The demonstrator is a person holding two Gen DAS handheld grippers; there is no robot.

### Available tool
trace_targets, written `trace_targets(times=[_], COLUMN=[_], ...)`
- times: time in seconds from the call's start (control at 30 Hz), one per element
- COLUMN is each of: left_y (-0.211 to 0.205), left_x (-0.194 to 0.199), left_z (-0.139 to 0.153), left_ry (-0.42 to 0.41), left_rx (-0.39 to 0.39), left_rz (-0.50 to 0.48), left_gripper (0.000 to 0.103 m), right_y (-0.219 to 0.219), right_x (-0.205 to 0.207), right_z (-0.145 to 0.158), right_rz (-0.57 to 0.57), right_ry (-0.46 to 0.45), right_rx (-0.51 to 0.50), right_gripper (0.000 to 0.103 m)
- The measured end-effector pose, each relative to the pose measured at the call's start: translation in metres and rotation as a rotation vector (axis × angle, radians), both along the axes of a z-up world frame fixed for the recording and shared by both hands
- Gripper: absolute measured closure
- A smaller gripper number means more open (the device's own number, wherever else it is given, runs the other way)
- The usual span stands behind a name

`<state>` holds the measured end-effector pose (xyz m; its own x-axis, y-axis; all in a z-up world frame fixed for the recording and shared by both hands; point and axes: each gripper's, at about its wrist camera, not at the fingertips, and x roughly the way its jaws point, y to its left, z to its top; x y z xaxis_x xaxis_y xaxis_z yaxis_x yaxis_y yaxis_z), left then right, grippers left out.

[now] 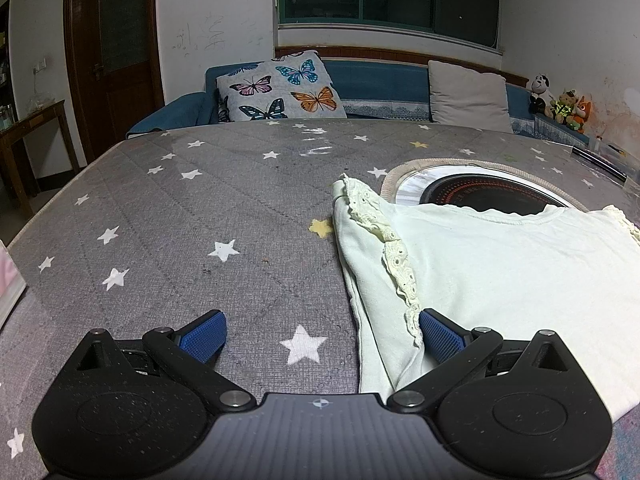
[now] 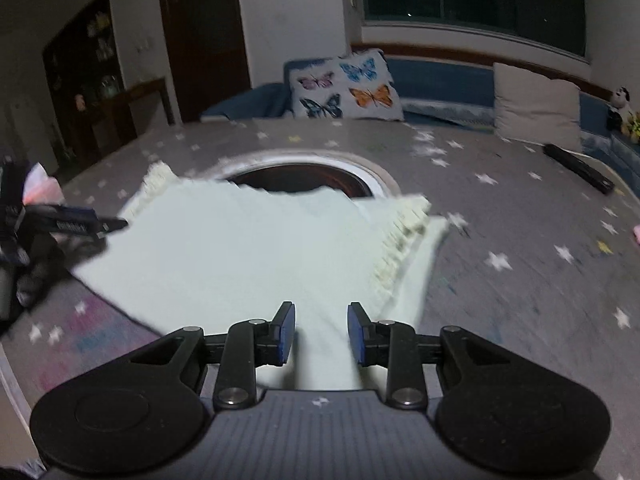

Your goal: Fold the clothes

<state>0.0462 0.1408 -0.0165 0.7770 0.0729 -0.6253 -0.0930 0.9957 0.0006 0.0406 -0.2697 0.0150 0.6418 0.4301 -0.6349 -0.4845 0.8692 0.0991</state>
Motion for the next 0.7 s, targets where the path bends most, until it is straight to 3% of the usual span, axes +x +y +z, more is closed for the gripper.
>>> trace_targets(times=[0.17,0.5,0.7], left_y=[0.0,0.0,0.0], left_x=[0.0,0.0,0.001], left_z=[0.0,0.0,0.0], left_ry=[0.0,0.0,0.0], left_rx=[-0.001,-0.002,-0.002], left_rz=[0.0,0.001,0.002], left_gripper=[0.0,0.0,0.0], right_y=[0.013,0.009,0.017], right_x=[0.024,0.055,0.092], right_z=[-0.012,-0.008,-0.022], right_rz=[0.004,-0.066,-0.11], right_ry=[0.038,0.032,0.042], right_rx=[0.03,0.054,0.018], right_gripper=[0.075,0.076,0.077])
